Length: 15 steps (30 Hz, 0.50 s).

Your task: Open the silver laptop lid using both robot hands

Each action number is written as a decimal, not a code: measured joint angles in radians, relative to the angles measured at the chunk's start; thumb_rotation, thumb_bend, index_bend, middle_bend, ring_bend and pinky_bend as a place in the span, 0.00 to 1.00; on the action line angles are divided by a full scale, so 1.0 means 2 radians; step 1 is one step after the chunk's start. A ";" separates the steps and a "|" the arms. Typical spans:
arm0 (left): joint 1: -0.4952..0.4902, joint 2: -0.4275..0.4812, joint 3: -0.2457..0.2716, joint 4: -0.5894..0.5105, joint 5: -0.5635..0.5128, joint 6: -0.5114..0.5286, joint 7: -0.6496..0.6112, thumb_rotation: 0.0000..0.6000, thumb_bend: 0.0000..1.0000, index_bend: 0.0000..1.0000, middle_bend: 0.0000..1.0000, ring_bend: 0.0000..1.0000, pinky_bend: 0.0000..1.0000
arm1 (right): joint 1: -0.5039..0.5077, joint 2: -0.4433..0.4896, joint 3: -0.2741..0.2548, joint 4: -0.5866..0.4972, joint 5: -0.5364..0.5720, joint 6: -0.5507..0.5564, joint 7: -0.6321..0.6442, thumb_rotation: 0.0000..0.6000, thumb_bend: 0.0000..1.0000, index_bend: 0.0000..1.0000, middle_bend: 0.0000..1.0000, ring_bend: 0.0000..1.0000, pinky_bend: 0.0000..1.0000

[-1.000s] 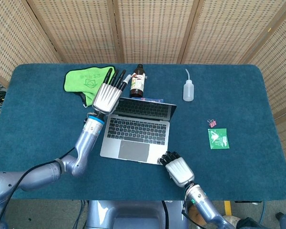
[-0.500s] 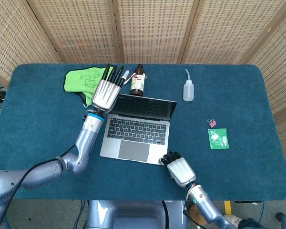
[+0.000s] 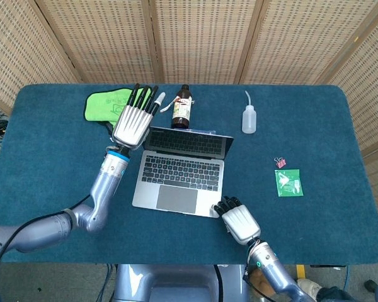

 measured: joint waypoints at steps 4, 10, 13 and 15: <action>0.019 0.040 0.004 -0.054 0.010 0.014 -0.010 1.00 0.26 0.00 0.00 0.00 0.00 | 0.001 0.013 0.005 -0.004 -0.017 0.011 0.013 1.00 1.00 0.19 0.26 0.14 0.20; 0.057 0.111 0.009 -0.136 0.028 0.043 -0.034 1.00 0.22 0.00 0.00 0.00 0.00 | 0.001 0.035 0.011 -0.001 -0.054 0.038 0.045 1.00 1.00 0.16 0.22 0.13 0.20; 0.084 0.148 0.013 -0.176 0.039 0.060 -0.060 1.00 0.16 0.00 0.00 0.00 0.00 | -0.003 0.048 0.014 0.007 -0.082 0.066 0.078 1.00 0.91 0.10 0.17 0.08 0.20; 0.107 0.172 0.019 -0.202 0.042 0.071 -0.077 1.00 0.12 0.00 0.00 0.00 0.00 | -0.008 0.055 0.017 0.019 -0.102 0.096 0.105 1.00 0.73 0.06 0.12 0.03 0.20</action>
